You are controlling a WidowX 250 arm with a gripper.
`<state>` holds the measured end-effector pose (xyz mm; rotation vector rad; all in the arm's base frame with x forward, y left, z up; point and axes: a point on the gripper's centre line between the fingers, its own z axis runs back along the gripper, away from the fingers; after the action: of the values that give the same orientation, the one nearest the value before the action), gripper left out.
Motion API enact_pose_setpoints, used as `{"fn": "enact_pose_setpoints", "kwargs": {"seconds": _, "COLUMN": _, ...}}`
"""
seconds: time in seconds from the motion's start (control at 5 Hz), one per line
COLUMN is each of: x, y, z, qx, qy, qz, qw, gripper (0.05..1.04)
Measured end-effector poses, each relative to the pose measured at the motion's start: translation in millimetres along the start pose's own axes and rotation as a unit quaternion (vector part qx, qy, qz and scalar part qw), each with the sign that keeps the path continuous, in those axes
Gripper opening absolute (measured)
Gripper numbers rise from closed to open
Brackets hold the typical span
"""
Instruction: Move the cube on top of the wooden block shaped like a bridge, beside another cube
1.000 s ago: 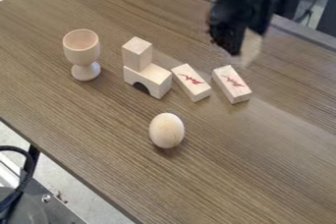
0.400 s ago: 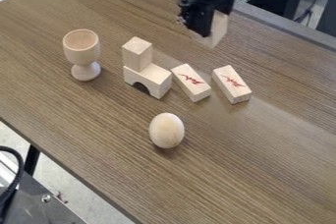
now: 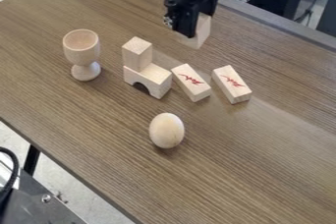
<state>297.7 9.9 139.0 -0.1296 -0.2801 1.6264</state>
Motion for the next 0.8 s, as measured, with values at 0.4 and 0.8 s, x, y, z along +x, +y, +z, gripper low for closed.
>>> {"fn": "enact_pose_setpoints", "kwargs": {"seconds": 0.4, "x": 6, "y": 7, "z": -19, "qx": 0.028, "qy": -0.005, "qz": -0.006, "qw": 0.9996, "gripper": 0.555}}
{"fn": "enact_pose_setpoints", "kwargs": {"seconds": 0.8, "x": 14, "y": 16, "z": -33, "qx": 0.043, "qy": -0.022, "qz": -0.016, "qw": 0.9987, "gripper": 0.555}}
